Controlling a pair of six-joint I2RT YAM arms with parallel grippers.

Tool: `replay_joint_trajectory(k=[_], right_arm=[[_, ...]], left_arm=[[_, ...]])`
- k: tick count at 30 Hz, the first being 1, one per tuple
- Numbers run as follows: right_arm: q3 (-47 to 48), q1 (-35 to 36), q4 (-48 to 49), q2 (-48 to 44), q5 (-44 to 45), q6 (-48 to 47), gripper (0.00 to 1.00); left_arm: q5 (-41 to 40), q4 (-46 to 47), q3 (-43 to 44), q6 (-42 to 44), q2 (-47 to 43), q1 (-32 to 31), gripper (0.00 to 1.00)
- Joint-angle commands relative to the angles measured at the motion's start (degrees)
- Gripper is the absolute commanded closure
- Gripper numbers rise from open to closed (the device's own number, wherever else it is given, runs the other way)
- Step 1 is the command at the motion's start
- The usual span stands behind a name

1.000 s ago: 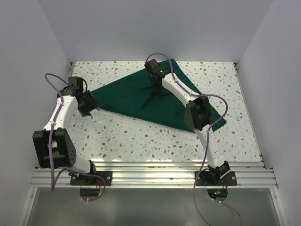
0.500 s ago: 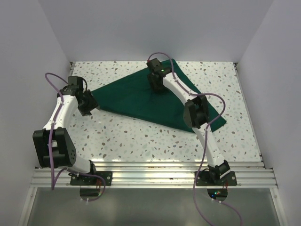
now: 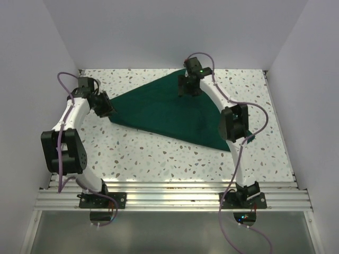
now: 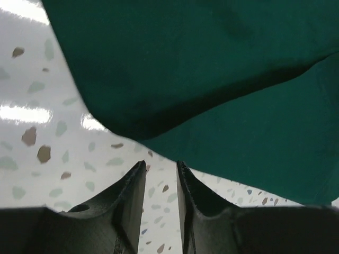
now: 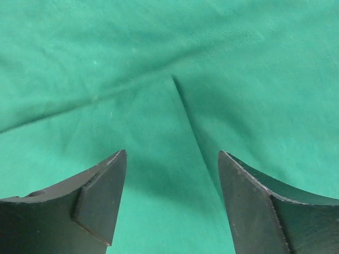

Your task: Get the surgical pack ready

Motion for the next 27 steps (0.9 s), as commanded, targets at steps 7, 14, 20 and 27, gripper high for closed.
replay_joint_trajectory(k=[7, 14, 20, 27], right_arm=[[-17.3, -14.5, 0.6, -23.1, -21.6, 9.2, 0.59], [-40.8, -21.3, 7.4, -32.7, -25.9, 12.3, 0.8], [-46.7, -21.4, 9.4, -33.0, -28.0, 12.1, 0.83], [-48.9, -21.4, 10.7, -32.1, -28.4, 13.1, 0.83]], left_arm=[[9.0, 4.8, 11.5, 6.3, 13.6, 0.3, 0.87], [10.9, 3.0, 15.0, 7.9, 20.7, 0.2, 0.9], [9.9, 1.2, 17.1, 9.2, 23.4, 0.1, 0.9], [7.9, -1.2, 15.3, 10.4, 25.6, 0.1, 0.89]])
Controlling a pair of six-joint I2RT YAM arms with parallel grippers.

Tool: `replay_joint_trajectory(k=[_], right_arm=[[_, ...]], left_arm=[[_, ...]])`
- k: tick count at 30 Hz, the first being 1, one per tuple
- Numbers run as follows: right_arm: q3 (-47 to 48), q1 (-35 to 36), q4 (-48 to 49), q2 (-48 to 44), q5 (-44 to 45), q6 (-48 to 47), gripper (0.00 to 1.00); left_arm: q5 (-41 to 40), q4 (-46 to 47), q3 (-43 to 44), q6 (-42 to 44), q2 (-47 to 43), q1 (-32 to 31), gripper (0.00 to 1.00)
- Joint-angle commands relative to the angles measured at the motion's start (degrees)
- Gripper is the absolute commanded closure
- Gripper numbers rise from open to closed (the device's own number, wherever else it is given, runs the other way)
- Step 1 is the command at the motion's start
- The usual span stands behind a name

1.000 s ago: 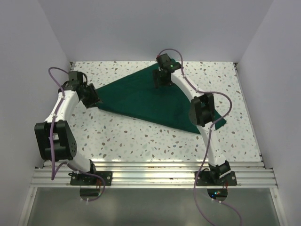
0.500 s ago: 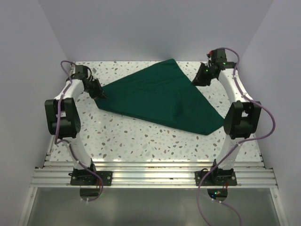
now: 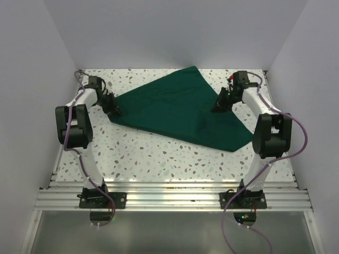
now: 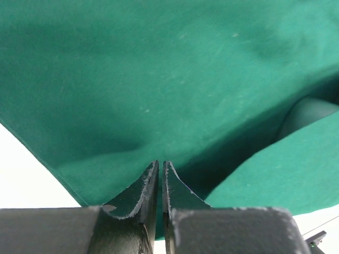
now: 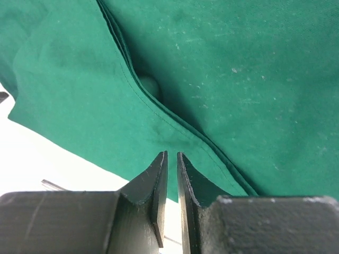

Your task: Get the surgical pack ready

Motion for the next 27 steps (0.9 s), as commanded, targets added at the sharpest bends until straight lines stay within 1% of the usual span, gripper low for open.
replay_joint_trajectory(k=[1, 4, 6, 8, 10, 11, 12, 14, 17, 19, 21, 26, 27], right_arm=[[-1.0, -0.2, 2.4, 0.3, -1.8, 1.2, 0.84], [-1.7, -0.1, 2.6, 0.8, -1.8, 1.3, 0.85], [-2.1, 0.0, 2.5, 0.7, -1.9, 1.4, 0.85], [-2.3, 0.5, 1.1, 1.1, -2.0, 0.6, 0.85], [-1.9, 1.4, -1.1, 1.7, -0.4, -0.5, 0.86], [-1.8, 1.9, -1.8, 1.6, 1.1, -1.9, 0.87], [-1.3, 2.4, -2.2, 0.9, 4.6, -2.5, 0.87], [-0.3, 4.0, -3.2, 0.6, 6.2, -3.5, 0.86], [4.4, 6.0, -5.0, 1.4, 8.4, -3.9, 0.86], [9.4, 8.3, -6.7, 2.2, 11.8, -3.9, 0.86], [14.0, 10.1, -7.0, 2.6, 12.6, -3.1, 0.86], [20.9, 17.5, -3.9, 5.6, 12.7, 3.5, 0.86], [22.5, 19.8, -3.2, 6.2, 12.7, 4.5, 0.86]], left_arm=[[-1.6, -2.3, 0.4, 2.0, 1.5, 0.2, 0.89], [-4.3, -2.5, -1.3, 2.0, 0.7, 0.3, 0.87], [-5.4, -1.0, -2.8, 2.1, -0.5, 0.3, 0.82], [-5.5, -0.8, -3.2, 2.1, -1.0, 0.3, 0.8], [-4.3, -1.2, -3.4, 1.7, -0.2, 0.3, 0.8], [-3.8, -0.9, -4.5, 1.5, 0.0, 0.2, 0.81], [-3.8, -0.5, -5.3, 1.0, -0.2, 0.2, 0.81], [-3.8, 0.4, -7.5, 0.7, -0.9, 0.3, 0.81], [-3.8, 0.2, -9.0, 0.3, -0.8, 0.2, 0.81], [-4.5, 0.0, -10.1, -0.1, -1.0, 0.2, 0.82], [-4.5, 0.0, -10.7, -0.5, -1.1, 0.2, 0.82], [-2.8, 0.3, -14.1, -1.3, -2.4, 0.1, 0.84], [-2.5, 0.6, -15.0, -1.8, -3.7, 0.1, 0.84]])
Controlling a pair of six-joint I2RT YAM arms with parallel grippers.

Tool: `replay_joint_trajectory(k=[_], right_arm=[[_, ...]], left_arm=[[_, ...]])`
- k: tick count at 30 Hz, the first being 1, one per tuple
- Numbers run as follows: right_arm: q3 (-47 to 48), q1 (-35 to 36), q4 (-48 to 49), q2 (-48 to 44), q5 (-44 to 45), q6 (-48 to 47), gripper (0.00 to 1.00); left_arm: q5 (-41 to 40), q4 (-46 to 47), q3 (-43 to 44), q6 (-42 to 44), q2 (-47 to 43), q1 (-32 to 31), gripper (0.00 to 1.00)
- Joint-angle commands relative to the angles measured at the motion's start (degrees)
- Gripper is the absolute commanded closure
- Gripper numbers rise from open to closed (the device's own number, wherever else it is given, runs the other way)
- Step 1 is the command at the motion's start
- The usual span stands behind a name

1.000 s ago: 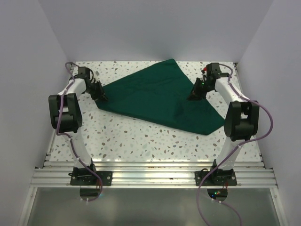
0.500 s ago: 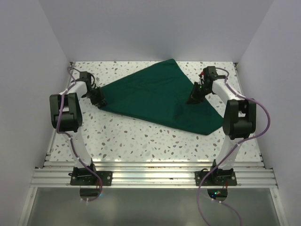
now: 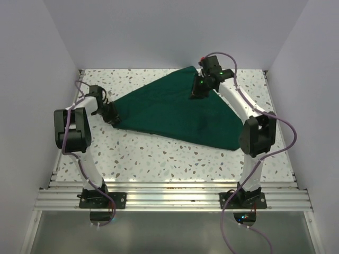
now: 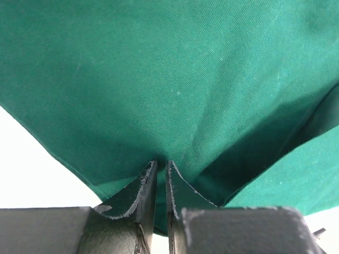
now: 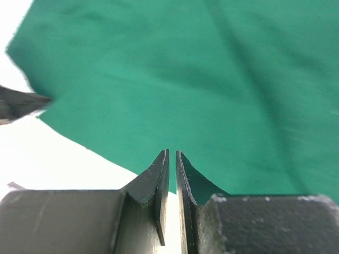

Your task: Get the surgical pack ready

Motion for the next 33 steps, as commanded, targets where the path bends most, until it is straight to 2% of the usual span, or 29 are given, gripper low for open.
replay_joint_trajectory(k=[1, 6, 9, 12, 14, 18, 21, 28, 31, 33], right_arm=[[5.0, 5.8, 2.6, 2.8, 0.9, 6.0, 0.86], [10.5, 12.7, 3.5, 8.9, 0.0, 9.4, 0.86], [11.5, 16.0, 4.2, 11.1, 0.1, 11.0, 0.86], [11.6, 19.2, 5.0, 12.7, 0.9, 13.2, 0.86], [12.3, 21.0, 4.9, 13.3, 2.3, 14.3, 0.86], [12.5, 25.8, 5.0, 14.4, 4.6, 15.6, 0.87], [12.4, 28.5, 6.0, 15.7, 5.7, 16.7, 0.87], [16.1, 30.8, 6.9, 21.6, 6.7, 18.7, 0.87], [19.7, 31.9, 4.0, 24.0, 10.2, 19.1, 0.88], [19.2, 32.6, 3.1, 24.1, 13.8, 20.1, 0.88]], left_arm=[[-0.1, -2.2, -6.2, -0.8, -1.2, 0.1, 0.84], [0.9, -0.5, -14.1, -1.6, -6.8, -0.4, 0.85], [-0.3, -0.4, -16.0, -1.2, -10.1, -0.4, 0.84], [-3.4, -2.2, -14.0, -0.1, -12.2, 0.4, 0.78], [-6.1, -4.2, -12.1, 0.7, -13.3, 1.2, 0.68], [-10.5, -5.3, -6.9, 0.9, -15.8, 3.2, 0.59], [-11.3, -4.7, -4.8, 0.5, -16.8, 4.9, 0.57], [-6.7, -3.5, -4.6, -0.4, -16.3, 5.4, 0.59], [-7.0, -3.1, -5.2, -1.7, -16.3, 5.8, 0.58], [-7.4, -2.5, -5.1, -2.4, -16.8, 6.1, 0.55]])
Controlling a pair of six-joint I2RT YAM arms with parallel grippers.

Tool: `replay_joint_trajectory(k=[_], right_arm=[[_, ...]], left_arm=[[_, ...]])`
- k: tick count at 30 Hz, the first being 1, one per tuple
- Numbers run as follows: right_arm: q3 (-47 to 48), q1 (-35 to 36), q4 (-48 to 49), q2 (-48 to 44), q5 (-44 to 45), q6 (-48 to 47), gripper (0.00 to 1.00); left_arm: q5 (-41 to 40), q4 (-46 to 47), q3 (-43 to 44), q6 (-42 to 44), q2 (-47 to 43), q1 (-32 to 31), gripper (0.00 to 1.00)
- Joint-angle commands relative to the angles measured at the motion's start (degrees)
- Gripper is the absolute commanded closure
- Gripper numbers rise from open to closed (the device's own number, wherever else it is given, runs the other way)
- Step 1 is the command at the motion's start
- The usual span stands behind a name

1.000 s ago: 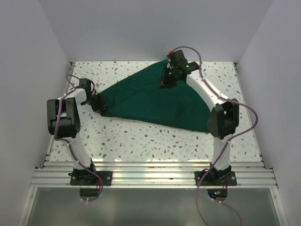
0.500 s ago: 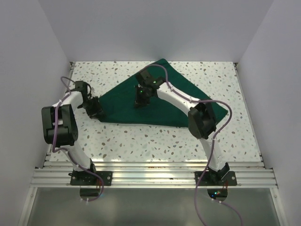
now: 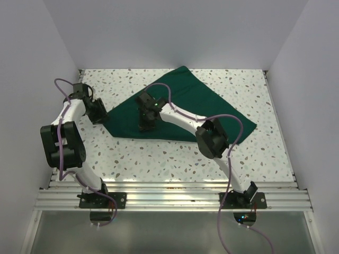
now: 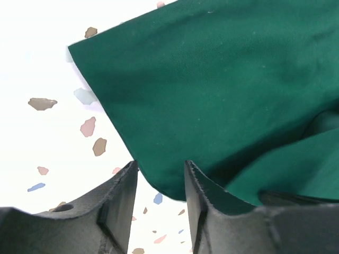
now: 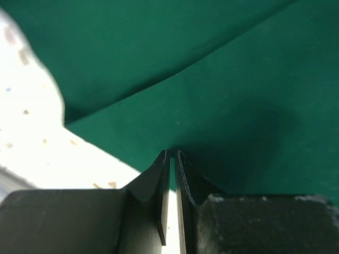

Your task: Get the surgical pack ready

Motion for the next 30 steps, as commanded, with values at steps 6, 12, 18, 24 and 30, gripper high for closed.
replay_joint_trajectory(k=[6, 12, 18, 24, 30], right_arm=[[0.4, 1.5, -1.0, 2.4, 8.1, 3.2, 0.88], [-0.5, 1.8, -0.4, 4.3, 7.1, 3.5, 0.88], [0.6, 1.8, -1.0, 4.7, 7.0, 2.5, 0.88], [2.2, 1.9, -1.7, 1.9, 9.3, -0.7, 0.87], [3.9, 1.8, -1.9, -1.4, 9.2, -4.2, 0.86]], left_arm=[[-0.4, 1.7, 2.9, -2.4, -1.5, 1.1, 0.48], [7.4, 1.3, 3.0, -2.3, -1.7, 0.9, 0.53], [14.1, 2.7, -4.2, -2.3, -5.1, -0.2, 0.65], [7.5, 2.2, -1.5, -1.9, -3.4, 0.5, 0.5], [0.1, 0.6, 6.8, -1.9, 1.1, 2.7, 0.37]])
